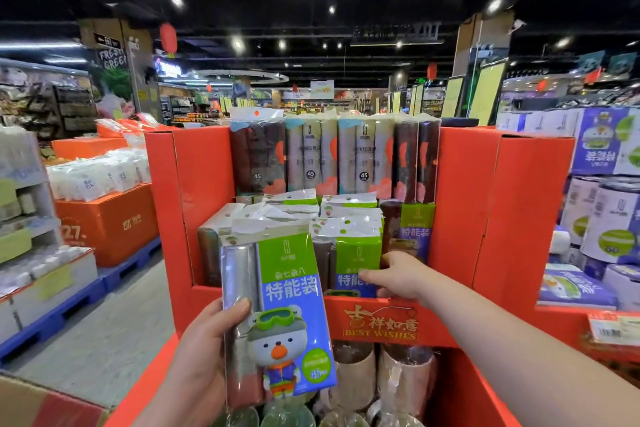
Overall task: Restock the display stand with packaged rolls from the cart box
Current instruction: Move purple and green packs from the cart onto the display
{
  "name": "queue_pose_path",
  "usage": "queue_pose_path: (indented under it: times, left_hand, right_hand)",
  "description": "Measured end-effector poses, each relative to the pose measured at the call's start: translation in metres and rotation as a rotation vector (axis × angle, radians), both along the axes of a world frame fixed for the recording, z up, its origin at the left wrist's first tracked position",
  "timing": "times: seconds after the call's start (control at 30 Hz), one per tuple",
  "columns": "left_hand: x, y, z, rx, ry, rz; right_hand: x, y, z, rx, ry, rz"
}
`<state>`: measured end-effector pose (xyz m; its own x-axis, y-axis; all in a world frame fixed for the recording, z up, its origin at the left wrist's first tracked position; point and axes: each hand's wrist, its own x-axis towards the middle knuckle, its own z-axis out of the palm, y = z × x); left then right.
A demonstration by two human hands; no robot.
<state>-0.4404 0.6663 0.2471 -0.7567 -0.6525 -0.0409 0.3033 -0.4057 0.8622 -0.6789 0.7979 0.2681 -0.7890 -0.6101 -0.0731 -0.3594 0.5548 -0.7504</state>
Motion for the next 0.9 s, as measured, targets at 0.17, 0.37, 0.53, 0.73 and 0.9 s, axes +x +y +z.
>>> queue_pose_path:
  times: [0.17,0.37,0.53,0.73,0.9]
  left_hand:
    - [-0.013,0.017,0.01,0.049,0.013,-0.096]
    - [-0.047,0.04,0.037,-0.141,-0.025,-0.2]
    - [-0.086,0.056,0.072,-0.457,0.008,-0.26]
    - [-0.13,0.015,0.079,-1.96,-0.719,0.052]
    - [-0.142,0.004,0.063,-2.193,-0.904,-0.053]
  right_hand:
    - [0.006,0.005,0.008,0.039,0.244,-0.042]
    - [0.048,0.043,0.108,-0.307,0.34,0.21]
    - [0.042,0.065,0.166,0.275,0.575,0.327]
    - [0.02,0.075,0.201,0.463,0.839,0.082]
    - [-0.008,0.053,0.181,0.696,0.911,-0.032]
